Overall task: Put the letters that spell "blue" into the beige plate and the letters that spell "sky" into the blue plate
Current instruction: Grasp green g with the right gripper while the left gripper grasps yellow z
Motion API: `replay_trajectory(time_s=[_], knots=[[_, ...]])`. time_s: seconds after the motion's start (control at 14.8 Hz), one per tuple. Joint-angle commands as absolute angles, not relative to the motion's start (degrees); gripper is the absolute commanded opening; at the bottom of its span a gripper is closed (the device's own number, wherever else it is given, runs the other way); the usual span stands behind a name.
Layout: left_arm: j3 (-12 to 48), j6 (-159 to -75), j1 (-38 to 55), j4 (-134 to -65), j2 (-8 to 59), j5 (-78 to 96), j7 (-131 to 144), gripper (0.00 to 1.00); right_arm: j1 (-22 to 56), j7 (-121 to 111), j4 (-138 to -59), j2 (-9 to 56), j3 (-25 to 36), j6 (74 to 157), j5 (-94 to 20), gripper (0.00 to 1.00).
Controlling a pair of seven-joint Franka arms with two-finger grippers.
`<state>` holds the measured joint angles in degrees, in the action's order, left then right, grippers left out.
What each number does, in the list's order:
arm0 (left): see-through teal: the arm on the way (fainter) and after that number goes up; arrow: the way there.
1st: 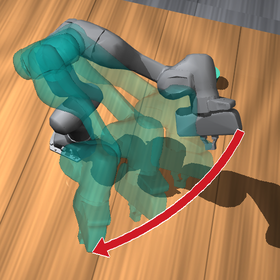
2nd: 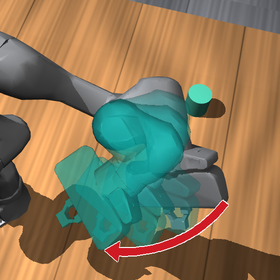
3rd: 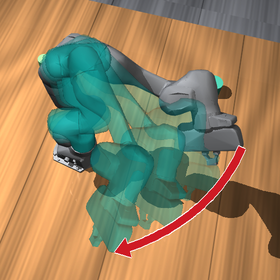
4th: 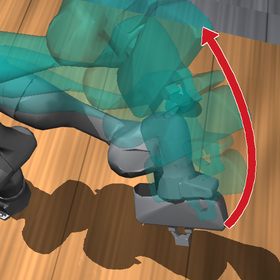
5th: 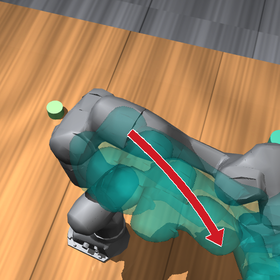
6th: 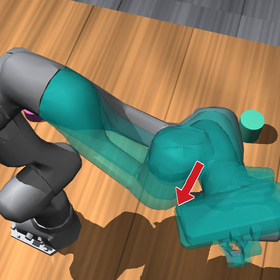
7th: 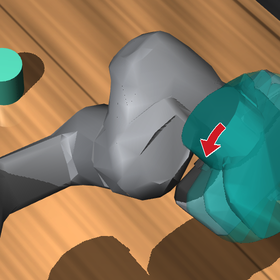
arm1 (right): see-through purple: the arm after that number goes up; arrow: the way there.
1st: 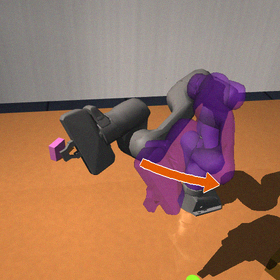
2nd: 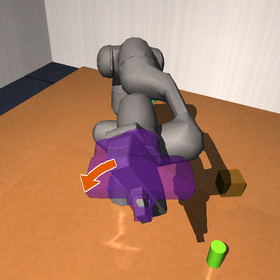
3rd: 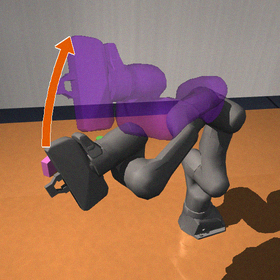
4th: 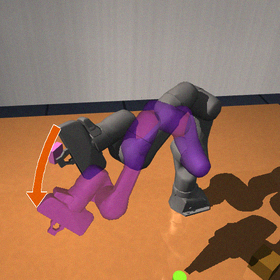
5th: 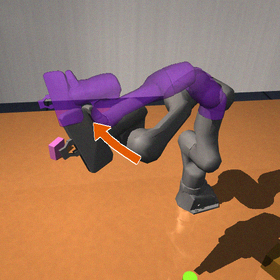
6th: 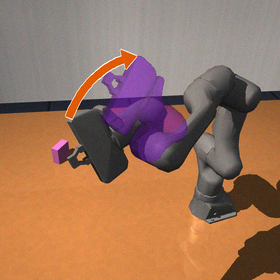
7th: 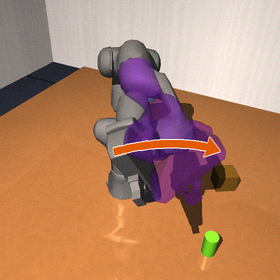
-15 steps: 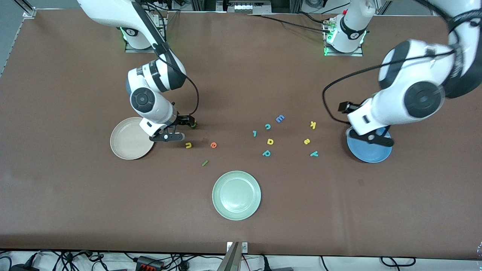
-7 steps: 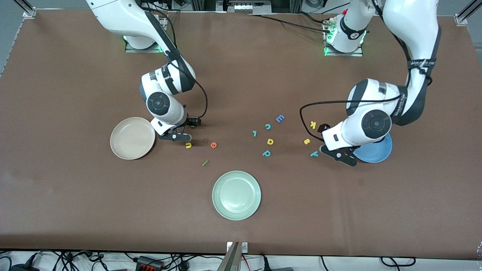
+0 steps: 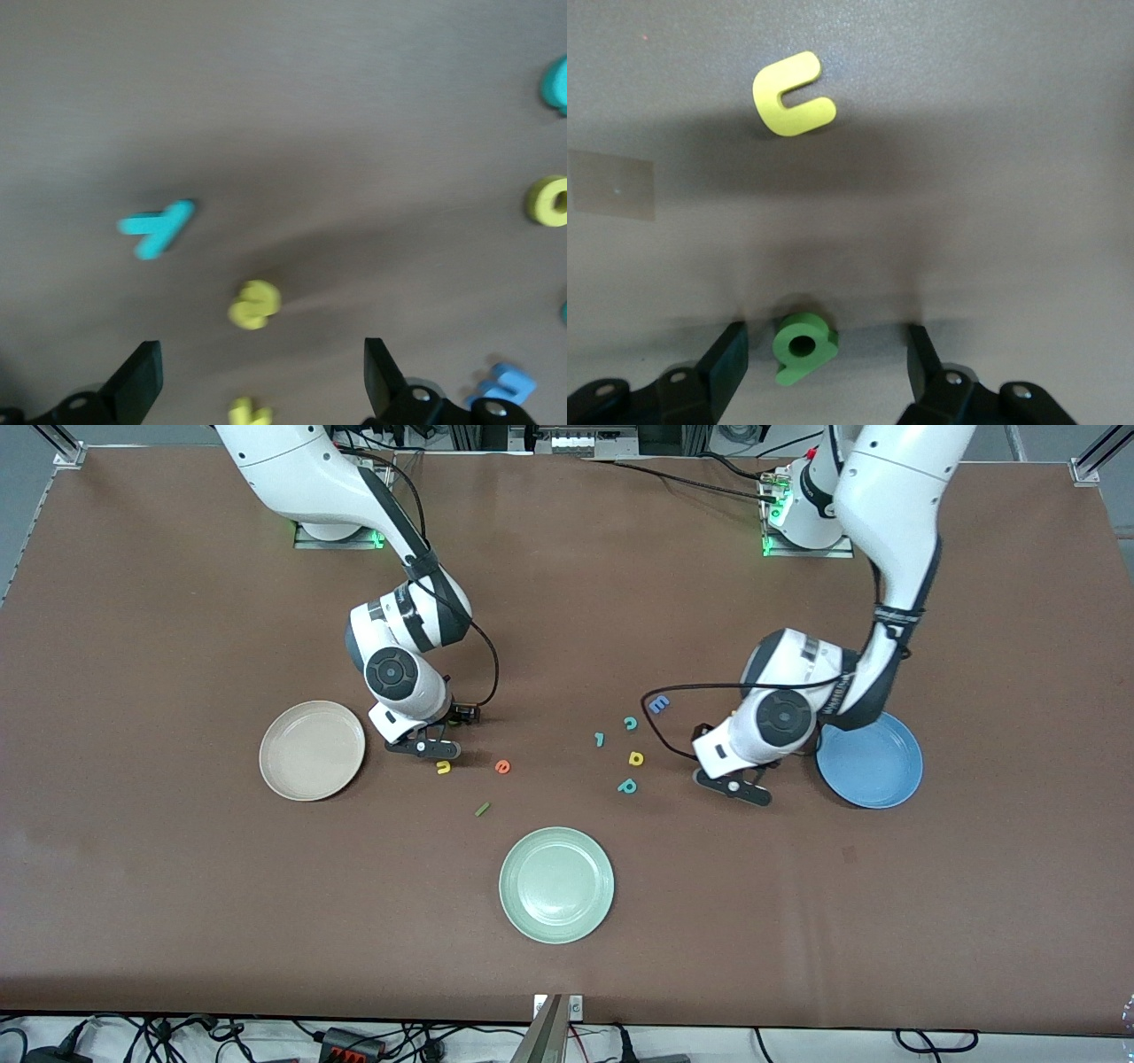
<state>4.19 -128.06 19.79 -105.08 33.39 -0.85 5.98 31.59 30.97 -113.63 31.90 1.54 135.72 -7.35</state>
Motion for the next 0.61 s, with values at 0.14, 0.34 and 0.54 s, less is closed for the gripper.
replay_trajectory(time_s=[0.14,0.34,0.54], knots=[[3.69,-140.8,19.6,-113.46,32.52,-0.62,6.06,1.0,33.14,33.84,-113.38,31.64,1.93,135.35,-8.17,0.71],[3.6,-140.89,19.78,-113.47,32.61,-0.62,5.8,0.66,32.78,33.31,-113.38,31.64,1.93,135.44,-8.17,0.63],[3.6,-140.98,19.78,-113.2,32.61,-0.79,5.71,0.45,32.61,32.96,-113.2,31.64,1.93,135.44,-8.17,0.37]])
